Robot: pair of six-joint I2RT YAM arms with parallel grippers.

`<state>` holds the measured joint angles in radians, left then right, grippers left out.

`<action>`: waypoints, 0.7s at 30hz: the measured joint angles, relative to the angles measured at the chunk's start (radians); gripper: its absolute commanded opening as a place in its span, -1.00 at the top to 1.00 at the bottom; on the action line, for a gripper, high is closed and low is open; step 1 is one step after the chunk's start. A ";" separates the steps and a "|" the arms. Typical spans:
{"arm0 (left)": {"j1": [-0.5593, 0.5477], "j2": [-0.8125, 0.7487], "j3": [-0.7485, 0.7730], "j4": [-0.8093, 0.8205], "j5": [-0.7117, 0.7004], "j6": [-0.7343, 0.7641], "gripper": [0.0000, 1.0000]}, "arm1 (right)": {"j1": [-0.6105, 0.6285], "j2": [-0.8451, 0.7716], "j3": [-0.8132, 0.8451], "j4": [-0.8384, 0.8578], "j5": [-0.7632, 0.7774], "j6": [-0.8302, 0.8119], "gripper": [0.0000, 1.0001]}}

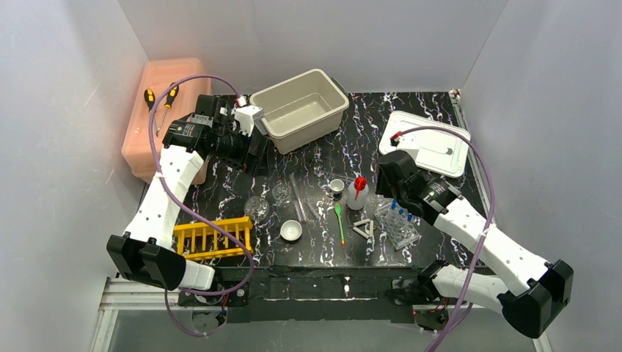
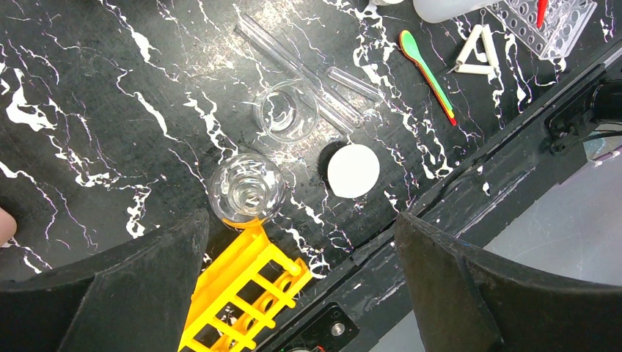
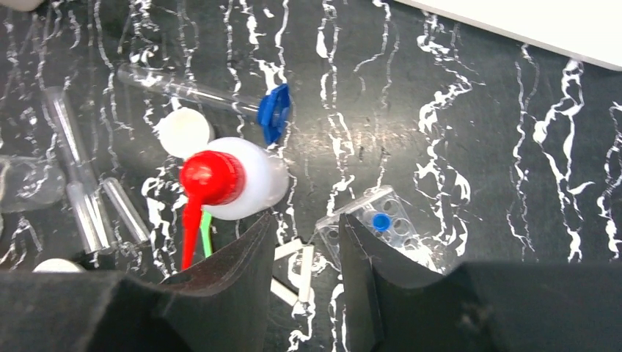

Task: Organize the chemistry lab equipment
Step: Adjust the test tube rack at the center of the board, then adjust the chemistry item at the center of the board.

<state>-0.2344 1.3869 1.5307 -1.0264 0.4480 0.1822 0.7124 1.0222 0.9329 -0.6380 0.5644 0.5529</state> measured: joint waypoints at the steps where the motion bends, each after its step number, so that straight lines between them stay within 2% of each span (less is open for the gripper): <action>1: 0.000 0.000 0.000 0.000 0.000 0.000 -0.97 | 0.000 0.008 0.014 0.002 -0.016 -0.005 0.09; 8: 0.021 0.019 0.000 -0.015 0.009 0.015 -0.97 | 0.066 0.163 0.167 0.016 -0.102 -0.056 0.01; 12: 0.091 0.060 0.028 -0.091 0.030 0.074 -0.97 | 0.147 0.286 0.288 0.044 -0.143 -0.105 -0.06; 16: 0.195 0.095 0.089 -0.196 0.038 0.198 -0.97 | 0.236 0.424 0.411 0.087 -0.212 -0.177 -0.13; 21: 0.306 0.088 0.105 -0.368 0.017 0.437 -0.97 | 0.337 0.616 0.546 0.142 -0.304 -0.283 -0.16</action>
<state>0.0719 1.4750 1.6356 -1.3945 0.4652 0.6189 1.0492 1.6386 1.4788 -0.4957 0.2600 0.2703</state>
